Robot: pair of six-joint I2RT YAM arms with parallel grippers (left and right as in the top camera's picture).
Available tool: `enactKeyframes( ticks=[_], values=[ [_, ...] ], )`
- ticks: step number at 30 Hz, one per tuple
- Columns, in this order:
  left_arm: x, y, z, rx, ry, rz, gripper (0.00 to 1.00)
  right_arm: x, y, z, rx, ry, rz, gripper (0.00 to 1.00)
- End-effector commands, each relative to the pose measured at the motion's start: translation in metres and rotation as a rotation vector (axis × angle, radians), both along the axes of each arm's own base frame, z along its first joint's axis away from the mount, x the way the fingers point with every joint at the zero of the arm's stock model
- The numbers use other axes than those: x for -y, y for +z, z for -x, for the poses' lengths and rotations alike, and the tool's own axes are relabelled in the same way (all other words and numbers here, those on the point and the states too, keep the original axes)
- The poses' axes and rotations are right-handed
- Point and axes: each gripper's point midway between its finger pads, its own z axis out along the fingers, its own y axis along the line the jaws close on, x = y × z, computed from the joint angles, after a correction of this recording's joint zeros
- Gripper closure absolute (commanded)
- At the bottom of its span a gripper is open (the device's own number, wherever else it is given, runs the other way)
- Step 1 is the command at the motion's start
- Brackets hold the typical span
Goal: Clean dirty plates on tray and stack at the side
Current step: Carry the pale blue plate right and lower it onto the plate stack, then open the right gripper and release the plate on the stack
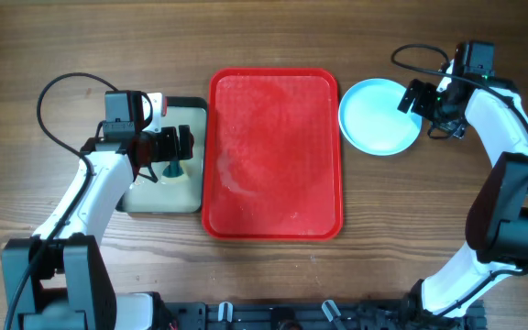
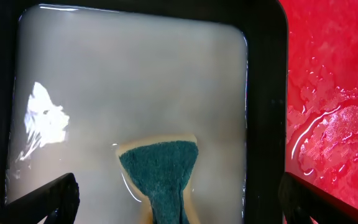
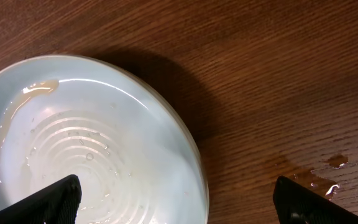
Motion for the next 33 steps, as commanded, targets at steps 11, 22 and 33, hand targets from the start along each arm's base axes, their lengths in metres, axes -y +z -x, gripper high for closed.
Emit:
enactKeyframes(
  ticks=[11,22,33],
  values=[
    [0.000,0.007,-0.001,0.020,-0.002,0.009,0.00,-0.002,0.017,-0.011,0.055,0.003,-0.010,0.01],
    [0.000,0.007,-0.001,0.021,-0.002,0.009,0.00,-0.002,0.020,-0.015,0.097,0.005,0.002,0.01],
    [0.000,0.007,-0.001,0.021,-0.003,0.009,0.00,-0.072,0.221,0.007,0.579,0.161,0.044,0.01]
  ],
)
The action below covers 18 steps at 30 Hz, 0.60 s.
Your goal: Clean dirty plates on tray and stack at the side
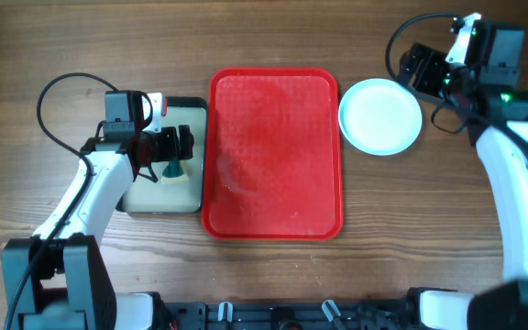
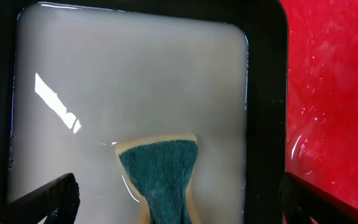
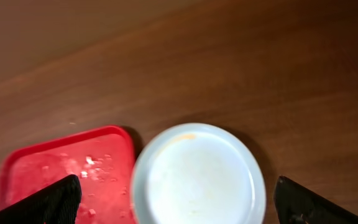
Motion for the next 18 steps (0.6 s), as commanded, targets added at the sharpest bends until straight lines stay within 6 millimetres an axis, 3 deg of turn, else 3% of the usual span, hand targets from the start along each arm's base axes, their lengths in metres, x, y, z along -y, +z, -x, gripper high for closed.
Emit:
enactKeyframes(
  ticks=[1,5,8,10,11,13,14,15,16,17,18],
  values=[
    [0.000,0.007,-0.001,0.020,-0.002,0.009,0.00,-0.026,0.065,0.024,0.165,0.060,-0.003,0.00],
    [0.000,0.007,-0.001,0.020,-0.002,0.009,0.00,-0.028,0.117,0.053,0.303,0.066,0.000,0.00],
    [0.000,0.007,-0.001,0.020,-0.002,0.009,0.00,-0.028,0.158,0.087,0.426,0.066,0.004,0.00],
    [0.000,0.007,-0.001,0.020,-0.003,0.009,0.00,-0.028,0.166,0.107,0.469,0.066,0.006,0.01],
    [0.000,0.007,-0.001,0.020,-0.002,0.009,0.00,-0.028,0.156,0.120,0.469,0.066,0.006,0.01],
    [0.000,0.007,-0.001,0.020,-0.002,0.009,0.00,-0.009,0.111,0.142,0.438,-0.027,0.066,0.01],
    [0.000,0.007,-0.001,0.020,-0.002,0.009,0.00,0.004,0.079,0.156,0.402,-0.090,0.106,0.01],
    [0.000,0.007,-0.001,0.020,-0.003,0.009,0.00,0.013,0.055,0.169,0.374,-0.132,0.135,0.05],
    [0.000,0.007,-0.001,0.020,-0.002,0.009,0.00,0.018,0.033,0.181,0.365,-0.154,0.154,0.28],
    [0.000,0.007,-0.001,0.020,-0.002,0.009,0.00,0.022,0.019,0.191,0.370,-0.173,0.164,0.67],
    [0.000,0.007,-0.001,0.020,-0.002,0.009,0.00,0.022,0.008,0.199,0.381,-0.180,0.163,0.64]
  ],
)
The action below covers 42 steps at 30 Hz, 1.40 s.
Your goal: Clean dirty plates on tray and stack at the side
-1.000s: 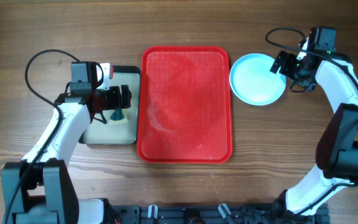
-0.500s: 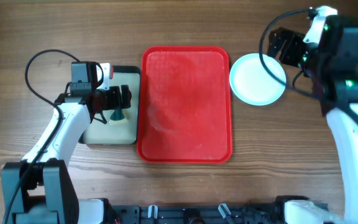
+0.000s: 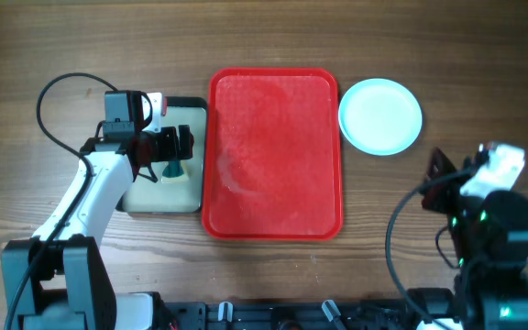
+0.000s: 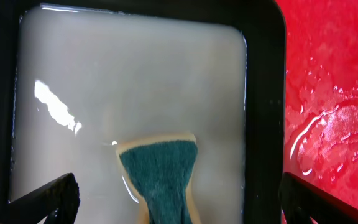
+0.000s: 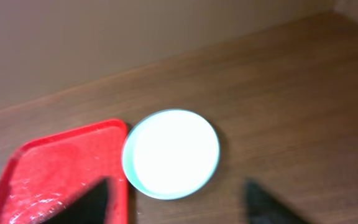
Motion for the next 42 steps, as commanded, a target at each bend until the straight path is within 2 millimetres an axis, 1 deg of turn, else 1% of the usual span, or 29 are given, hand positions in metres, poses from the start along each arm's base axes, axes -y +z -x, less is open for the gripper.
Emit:
enactKeyframes(
  ticks=[1,3,6,8,9,11,14,15,18,21,23,25,28,33,42],
  values=[
    [0.000,0.006,-0.002,0.019,-0.002,0.009,0.00,0.013,-0.015,0.019,0.065,-0.069,0.026,0.00],
    [0.000,0.006,-0.002,0.019,-0.002,0.009,0.00,0.012,-0.014,0.017,0.136,-0.070,0.009,0.00],
    [0.000,0.006,-0.002,0.019,-0.002,0.009,0.00,0.001,-0.021,0.013,0.217,-0.015,-0.034,0.00],
    [0.000,0.006,-0.002,0.019,-0.002,0.009,0.00,-0.007,-0.019,0.007,0.320,0.014,-0.098,0.00],
    [0.000,0.006,-0.002,0.019,-0.002,0.009,0.00,-0.010,-0.014,0.005,0.384,0.030,-0.124,0.00],
    [0.000,0.006,-0.002,0.019,-0.002,0.009,0.00,-0.017,0.004,0.004,0.531,0.077,-0.148,0.00],
    [0.000,0.006,-0.002,0.019,-0.002,0.009,0.00,-0.019,0.029,0.008,0.714,0.101,-0.138,0.00],
    [0.000,0.006,-0.002,0.019,-0.002,0.009,0.00,-0.019,0.031,0.008,0.734,0.103,-0.137,0.00],
    [0.000,0.006,-0.002,0.019,-0.002,0.009,0.00,-0.023,0.018,0.008,0.724,0.121,-0.131,0.00],
    [0.000,0.006,-0.002,0.019,-0.002,0.009,0.00,-0.038,-0.002,0.007,0.692,0.206,-0.074,0.01],
    [0.000,0.006,-0.002,0.019,-0.002,0.009,0.00,-0.048,-0.008,0.007,0.665,0.270,0.011,0.00],
    [0.000,0.006,-0.002,0.019,-0.002,0.009,0.00,-0.054,-0.027,0.004,0.592,0.315,0.111,0.00],
    [0.000,0.006,-0.002,0.019,-0.002,0.009,0.00,-0.053,-0.064,0.000,0.442,0.341,0.221,0.00],
    [0.000,0.006,-0.002,0.019,-0.002,0.009,0.00,-0.041,-0.067,-0.002,0.417,0.308,0.400,0.00],
    [0.000,0.006,-0.002,0.019,-0.002,0.009,0.00,-0.041,-0.067,-0.002,0.416,0.309,0.417,0.00]
  ],
)
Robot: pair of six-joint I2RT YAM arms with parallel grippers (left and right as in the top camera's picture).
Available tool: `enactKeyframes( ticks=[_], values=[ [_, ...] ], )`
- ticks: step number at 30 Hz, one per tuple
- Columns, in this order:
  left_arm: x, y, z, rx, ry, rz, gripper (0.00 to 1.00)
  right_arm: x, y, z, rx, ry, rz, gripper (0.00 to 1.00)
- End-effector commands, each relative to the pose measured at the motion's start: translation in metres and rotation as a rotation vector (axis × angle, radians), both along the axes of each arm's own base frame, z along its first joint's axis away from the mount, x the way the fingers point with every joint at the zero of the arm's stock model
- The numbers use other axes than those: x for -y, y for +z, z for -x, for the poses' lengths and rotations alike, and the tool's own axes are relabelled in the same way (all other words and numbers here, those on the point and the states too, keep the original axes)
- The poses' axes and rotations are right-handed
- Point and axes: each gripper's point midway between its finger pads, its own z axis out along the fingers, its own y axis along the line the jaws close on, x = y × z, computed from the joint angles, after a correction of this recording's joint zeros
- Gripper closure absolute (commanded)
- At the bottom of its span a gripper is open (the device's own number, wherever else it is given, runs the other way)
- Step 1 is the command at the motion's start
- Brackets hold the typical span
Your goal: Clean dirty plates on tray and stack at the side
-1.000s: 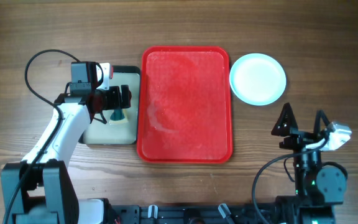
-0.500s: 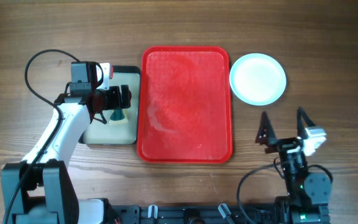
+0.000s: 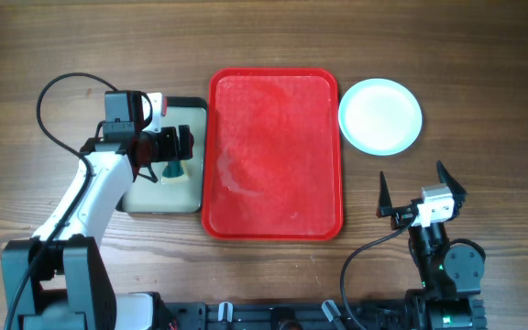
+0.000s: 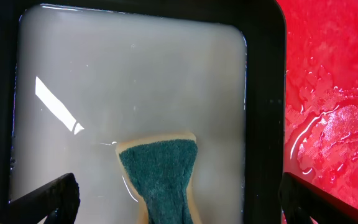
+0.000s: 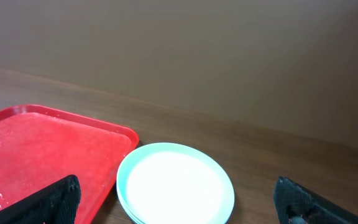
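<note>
A light blue plate (image 3: 380, 115) lies on the wood to the right of the red tray (image 3: 275, 147); in the right wrist view the plate (image 5: 176, 186) shows a second rim beneath it. The tray's wet surface (image 4: 328, 93) holds no plate. My left gripper (image 3: 174, 151) hangs open over a basin of milky water, its fingers wide either side of a green sponge (image 4: 159, 174). My right gripper (image 3: 415, 188) is open, drawn back near the table's front edge, well short of the plate and facing it.
The black-rimmed basin (image 3: 163, 188) stands against the tray's left side. A cable loops from the left arm (image 3: 58, 92) over the table's left part. Bare wood (image 3: 484, 110) lies to the right of the plate.
My right arm has shifted left and folded lower at the front right of the table; its camera now sees the plate from a lower angle. The left gripper, sponge and plate have not moved.
My right gripper was open at the plate's right rim. Then it was raised behind the plate, then far back at the front right, and now it sits folded near the front edge. The left gripper stayed open over the sponge in the basin throughout.
</note>
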Motion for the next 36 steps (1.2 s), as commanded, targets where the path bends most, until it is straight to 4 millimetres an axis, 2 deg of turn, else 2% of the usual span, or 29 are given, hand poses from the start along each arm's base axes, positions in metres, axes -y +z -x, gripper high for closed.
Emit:
enactKeyframes(
  ticks=[1,31,33,35,36],
  values=[
    [0.000,0.006,-0.002,0.018,-0.002,0.009,0.00,0.002,0.002,0.000,0.013,-0.011,0.014,0.00],
    [0.000,0.005,-0.001,0.015,-0.002,0.009,0.00,0.002,0.002,0.000,0.012,-0.011,0.014,0.00],
    [0.000,0.018,-0.003,0.055,-0.003,0.008,0.00,0.002,0.002,0.000,0.012,-0.011,0.014,0.00],
    [0.000,0.046,-0.005,0.135,-0.003,0.006,0.00,0.002,0.002,0.000,0.012,-0.011,0.014,0.00],
    [0.000,0.067,-0.005,0.195,-0.003,0.005,0.00,0.002,0.002,0.000,0.012,-0.011,0.014,0.00]
  ],
)
